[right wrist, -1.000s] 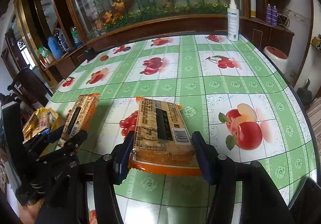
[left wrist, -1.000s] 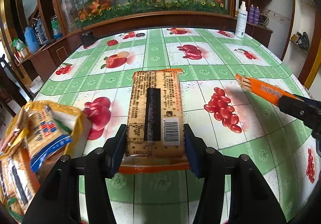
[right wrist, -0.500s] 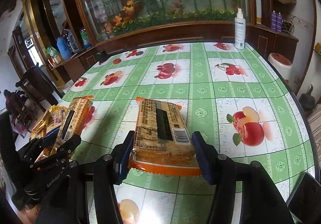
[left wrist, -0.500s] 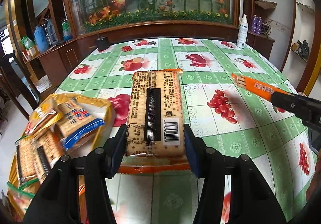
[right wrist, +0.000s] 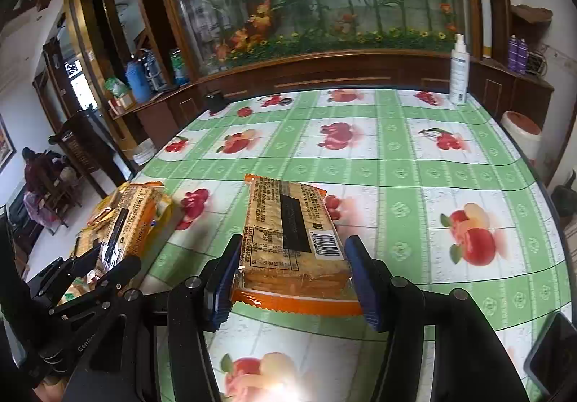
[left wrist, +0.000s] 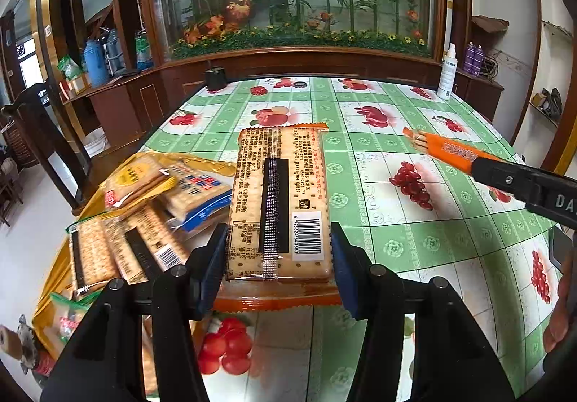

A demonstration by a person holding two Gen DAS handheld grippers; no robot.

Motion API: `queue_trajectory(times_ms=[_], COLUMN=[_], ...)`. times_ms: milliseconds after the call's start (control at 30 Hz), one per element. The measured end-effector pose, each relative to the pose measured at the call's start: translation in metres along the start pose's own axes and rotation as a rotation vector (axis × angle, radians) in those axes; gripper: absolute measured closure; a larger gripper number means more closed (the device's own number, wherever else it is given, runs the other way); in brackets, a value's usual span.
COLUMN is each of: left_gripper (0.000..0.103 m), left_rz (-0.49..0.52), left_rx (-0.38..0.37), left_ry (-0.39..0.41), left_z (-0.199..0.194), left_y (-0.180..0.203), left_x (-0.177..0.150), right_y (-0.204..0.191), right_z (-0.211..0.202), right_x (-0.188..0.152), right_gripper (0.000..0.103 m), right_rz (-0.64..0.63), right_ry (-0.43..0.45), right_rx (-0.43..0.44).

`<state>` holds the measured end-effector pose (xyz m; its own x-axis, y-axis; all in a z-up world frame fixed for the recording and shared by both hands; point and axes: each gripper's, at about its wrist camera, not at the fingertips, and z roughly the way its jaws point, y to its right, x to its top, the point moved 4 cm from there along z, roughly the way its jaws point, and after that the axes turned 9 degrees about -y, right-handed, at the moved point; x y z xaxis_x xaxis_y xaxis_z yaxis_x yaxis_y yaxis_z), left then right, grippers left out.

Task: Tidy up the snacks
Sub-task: 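Lift and carry both long cracker packets over the white tray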

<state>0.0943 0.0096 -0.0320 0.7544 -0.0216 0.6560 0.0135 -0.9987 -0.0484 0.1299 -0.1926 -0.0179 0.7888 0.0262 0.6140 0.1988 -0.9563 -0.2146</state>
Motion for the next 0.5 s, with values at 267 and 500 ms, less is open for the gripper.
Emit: queue_trajectory(times_ms=[267,500], left_gripper=[0.051,0.051], left_rz=[-0.016,-0.057], left_rx=[0.004,0.017], left_ry=[0.016,0.042], left_z=[-0.016,-0.033], left_y=[-0.011,-0.035], left_x=[-0.007,-0.013], right_y=[-0.024,-0.044], right_z=[-0.001,-0.003], right_x=[-0.004,-0.002], right_gripper=[0.045,0.045], right_rz=[-0.043,-0.074], right_ry=[0.001,0.006], right_rx=[0.021,0.051])
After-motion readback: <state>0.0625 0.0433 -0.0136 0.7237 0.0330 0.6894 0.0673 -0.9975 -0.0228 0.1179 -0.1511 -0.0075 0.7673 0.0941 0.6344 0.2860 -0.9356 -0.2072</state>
